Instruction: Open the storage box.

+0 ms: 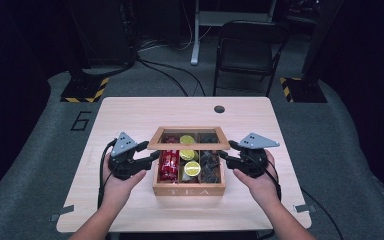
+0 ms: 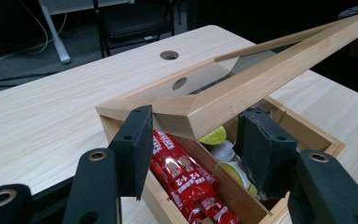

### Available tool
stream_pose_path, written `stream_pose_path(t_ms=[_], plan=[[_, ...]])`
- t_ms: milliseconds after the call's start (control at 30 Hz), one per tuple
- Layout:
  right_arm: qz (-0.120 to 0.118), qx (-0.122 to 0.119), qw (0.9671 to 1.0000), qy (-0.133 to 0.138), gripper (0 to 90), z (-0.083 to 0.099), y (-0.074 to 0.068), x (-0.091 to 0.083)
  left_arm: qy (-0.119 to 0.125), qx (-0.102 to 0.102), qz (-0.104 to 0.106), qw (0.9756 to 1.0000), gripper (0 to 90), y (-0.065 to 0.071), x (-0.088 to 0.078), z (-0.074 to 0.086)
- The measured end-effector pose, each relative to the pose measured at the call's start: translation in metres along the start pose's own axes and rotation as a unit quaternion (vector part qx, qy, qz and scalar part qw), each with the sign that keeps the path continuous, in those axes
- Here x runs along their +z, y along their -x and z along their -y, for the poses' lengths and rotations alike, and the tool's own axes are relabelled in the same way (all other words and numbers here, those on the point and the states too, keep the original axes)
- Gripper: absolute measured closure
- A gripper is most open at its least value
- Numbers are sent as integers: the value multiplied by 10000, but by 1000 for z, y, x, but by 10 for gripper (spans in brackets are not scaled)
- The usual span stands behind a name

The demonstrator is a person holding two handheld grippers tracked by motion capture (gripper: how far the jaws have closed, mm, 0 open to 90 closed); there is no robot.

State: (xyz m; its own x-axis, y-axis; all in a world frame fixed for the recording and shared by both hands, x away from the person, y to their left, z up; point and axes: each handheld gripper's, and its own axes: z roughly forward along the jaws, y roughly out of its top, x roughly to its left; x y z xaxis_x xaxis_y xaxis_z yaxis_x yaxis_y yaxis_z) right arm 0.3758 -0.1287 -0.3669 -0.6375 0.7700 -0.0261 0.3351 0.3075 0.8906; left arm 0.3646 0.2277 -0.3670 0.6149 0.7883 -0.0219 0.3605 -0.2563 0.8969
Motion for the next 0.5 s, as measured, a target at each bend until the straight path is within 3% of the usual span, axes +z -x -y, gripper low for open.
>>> stream_pose_path(t_ms=[500], plan=[[290,-63,9995,-99,534,-8,11,18,53,-43,-13,10000,467,-5,2,-12]])
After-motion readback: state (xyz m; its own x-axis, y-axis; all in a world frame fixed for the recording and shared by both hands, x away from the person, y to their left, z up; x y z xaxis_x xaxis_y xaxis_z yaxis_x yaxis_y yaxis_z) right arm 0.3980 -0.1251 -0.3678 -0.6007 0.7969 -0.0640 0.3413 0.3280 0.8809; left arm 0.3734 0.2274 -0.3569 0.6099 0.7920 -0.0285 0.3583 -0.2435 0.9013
